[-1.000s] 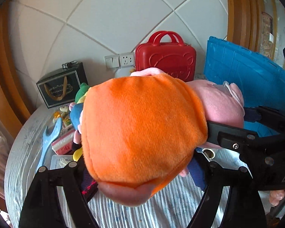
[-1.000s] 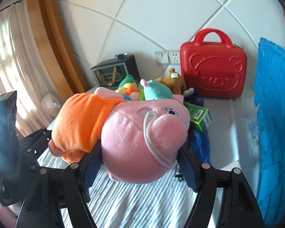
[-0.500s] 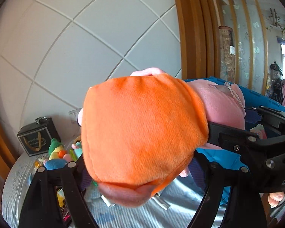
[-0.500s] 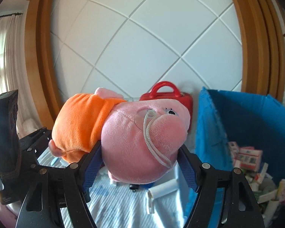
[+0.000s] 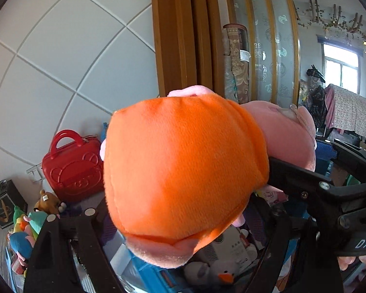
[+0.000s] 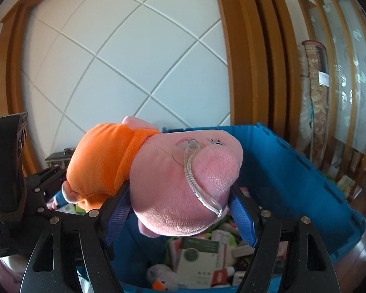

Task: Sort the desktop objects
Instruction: 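Carry the pig plush over the blue crate and open the grippers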

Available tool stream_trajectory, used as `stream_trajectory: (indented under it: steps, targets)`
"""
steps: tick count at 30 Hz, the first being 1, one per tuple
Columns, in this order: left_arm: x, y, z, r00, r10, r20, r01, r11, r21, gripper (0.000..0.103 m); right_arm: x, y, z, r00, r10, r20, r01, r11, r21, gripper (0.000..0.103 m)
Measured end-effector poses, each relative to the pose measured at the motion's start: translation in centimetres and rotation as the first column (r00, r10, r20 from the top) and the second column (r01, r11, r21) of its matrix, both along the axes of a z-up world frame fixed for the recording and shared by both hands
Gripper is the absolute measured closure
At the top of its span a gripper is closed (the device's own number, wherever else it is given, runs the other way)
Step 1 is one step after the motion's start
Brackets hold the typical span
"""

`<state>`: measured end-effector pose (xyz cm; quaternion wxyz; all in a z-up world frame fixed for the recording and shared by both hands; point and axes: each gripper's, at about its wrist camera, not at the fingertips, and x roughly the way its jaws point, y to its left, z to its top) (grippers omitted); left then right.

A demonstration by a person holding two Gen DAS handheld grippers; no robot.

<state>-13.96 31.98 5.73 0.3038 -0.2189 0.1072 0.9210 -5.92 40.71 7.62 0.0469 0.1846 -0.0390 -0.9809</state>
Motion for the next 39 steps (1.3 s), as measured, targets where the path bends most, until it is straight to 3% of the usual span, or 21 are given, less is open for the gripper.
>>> stream_trajectory:
  steps: [9, 14, 18, 21, 25, 29, 35, 39]
  targets:
    - [1.1, 6.5, -0.9, 0.999, -0.038, 0.032, 0.039, 0.997, -0.062, 0.018, 1.8, 6.5, -1.0, 0.999, -0.045, 0.027, 0.046, 0.998, -0.05, 0.025]
    - [0.5, 7.0, -1.9, 0.998, -0.027, 0.062, 0.032, 0.996, -0.083, 0.015, 1.5, 7.7, -1.7, 0.997, -0.066, 0.039, 0.068, 0.997, -0.047, 0.022]
    - [0.1, 6.7, -1.9, 0.997, -0.017, 0.07, 0.022, 0.997, -0.068, 0.014, 0.7, 8.4, -1.8, 0.994, -0.098, 0.043, 0.1, 0.994, -0.046, 0.005]
    - [-0.1, 6.4, -2.2, 0.996, -0.01, 0.084, 0.015, 0.998, -0.062, 0.014, 0.2, 8.8, -1.9, 0.994, -0.105, 0.043, 0.107, 0.993, -0.044, 0.0]
    - [-0.4, 6.3, -2.5, 0.996, 0.005, 0.089, 0.001, 0.998, -0.062, 0.014, -0.1, 9.0, -2.2, 0.993, -0.101, 0.059, 0.104, 0.993, -0.06, 0.0]
    - [-0.1, 5.1, -2.3, 0.997, 0.035, 0.071, -0.033, 0.999, -0.026, 0.014, 0.3, 9.1, -2.0, 0.993, -0.107, 0.05, 0.111, 0.991, -0.071, 0.0]
    - [1.0, -0.4, -1.0, 0.991, 0.126, 0.032, -0.129, 0.987, 0.093, 0.014, 2.7, 7.6, 0.4, 0.992, -0.108, -0.066, 0.104, 0.992, -0.068, 0.0]
    - [1.8, -5.9, -0.2, 0.972, 0.235, -0.009, -0.23, 0.959, 0.167, 0.003, 2.5, 4.9, 1.4, 0.993, -0.051, -0.11, 0.045, 0.998, -0.053, 0.0]
